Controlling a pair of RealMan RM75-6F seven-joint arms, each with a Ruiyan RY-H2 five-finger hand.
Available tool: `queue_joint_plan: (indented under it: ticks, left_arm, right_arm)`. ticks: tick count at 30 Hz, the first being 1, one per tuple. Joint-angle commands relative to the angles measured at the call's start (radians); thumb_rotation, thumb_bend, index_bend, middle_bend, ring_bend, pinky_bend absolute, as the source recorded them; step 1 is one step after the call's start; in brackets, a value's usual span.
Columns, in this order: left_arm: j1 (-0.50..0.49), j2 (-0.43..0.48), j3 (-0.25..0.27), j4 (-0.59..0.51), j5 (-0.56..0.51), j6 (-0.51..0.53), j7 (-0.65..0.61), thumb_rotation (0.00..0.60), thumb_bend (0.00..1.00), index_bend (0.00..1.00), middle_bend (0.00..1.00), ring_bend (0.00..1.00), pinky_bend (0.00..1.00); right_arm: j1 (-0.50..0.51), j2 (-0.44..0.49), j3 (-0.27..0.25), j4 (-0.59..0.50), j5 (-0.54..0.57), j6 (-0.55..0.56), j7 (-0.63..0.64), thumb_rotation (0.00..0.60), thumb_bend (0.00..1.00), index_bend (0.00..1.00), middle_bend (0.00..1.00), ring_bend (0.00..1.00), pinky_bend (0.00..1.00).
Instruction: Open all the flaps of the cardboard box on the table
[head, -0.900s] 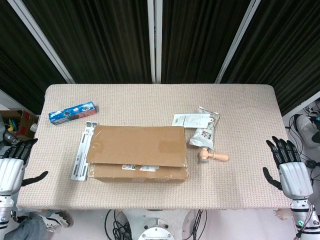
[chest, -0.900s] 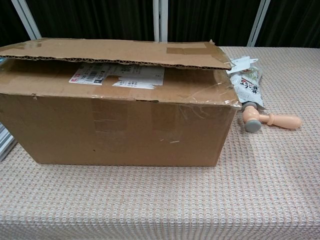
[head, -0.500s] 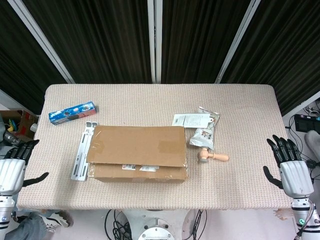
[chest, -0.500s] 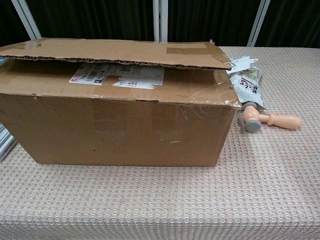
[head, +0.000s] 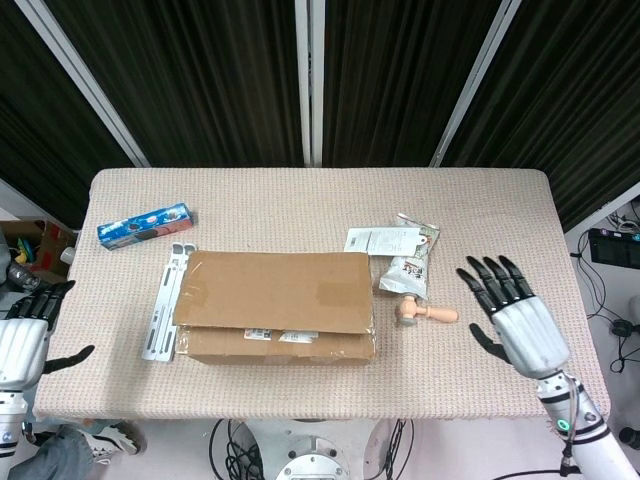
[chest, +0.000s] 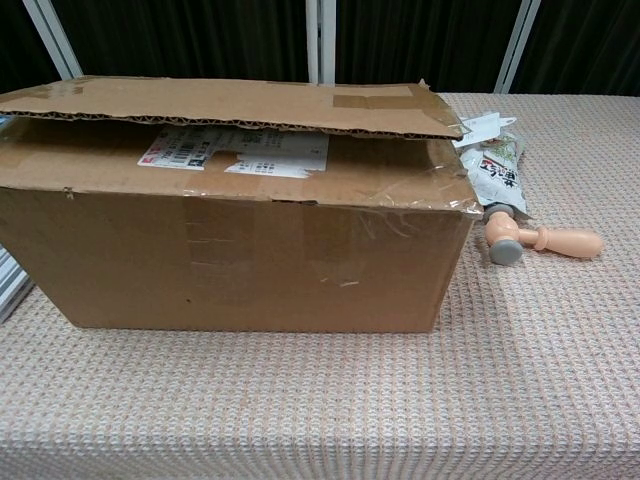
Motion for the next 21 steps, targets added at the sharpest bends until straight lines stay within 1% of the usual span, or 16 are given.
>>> queue_joint_plan:
  ticks: [1, 5, 12, 15, 18, 21]
  left_arm:
    - [0.003, -0.003, 0.001, 0.005, 0.003, 0.006, 0.002, 0.523, 0.01, 0.13, 0.16, 0.17, 0.25]
    - [0.005, -0.006, 0.004, 0.008, 0.004, 0.005, 0.004, 0.522, 0.01, 0.13, 0.16, 0.17, 0.25]
    - [0.014, -0.004, 0.007, 0.016, -0.001, 0.012, -0.003, 0.522, 0.01, 0.13, 0.16, 0.17, 0.25]
    - [0.017, -0.001, 0.005, 0.019, -0.005, 0.014, -0.008, 0.52, 0.01, 0.13, 0.16, 0.17, 0.25]
    - [0.017, -0.001, 0.004, 0.023, -0.005, 0.014, -0.012, 0.518, 0.01, 0.13, 0.16, 0.17, 0.25]
    - [0.016, -0.002, 0.002, 0.026, -0.005, 0.014, -0.01, 0.519, 0.01, 0.13, 0.16, 0.17, 0.25]
  right_arm:
    - [0.1, 0.003, 0.035, -0.093, -0.011, -0.127, -0.116, 0.6, 0.2, 0.0, 0.0, 0.0, 0.0]
    - [0.162, -0.063, 0.044, -0.119, 0.013, -0.211, -0.177, 0.6, 0.19, 0.0, 0.0, 0.0, 0.0]
    - [0.242, -0.178, 0.057, -0.11, 0.081, -0.31, -0.258, 0.6, 0.19, 0.0, 0.0, 0.0, 0.0]
    - [0.27, -0.227, 0.068, -0.098, 0.102, -0.324, -0.3, 0.6, 0.19, 0.0, 0.0, 0.0, 0.0]
    - [0.287, -0.293, 0.075, -0.056, 0.073, -0.297, -0.35, 0.6, 0.19, 0.0, 0.0, 0.0, 0.0]
    - [0.299, -0.34, 0.069, -0.032, 0.064, -0.288, -0.365, 0.6, 0.19, 0.0, 0.0, 0.0, 0.0]
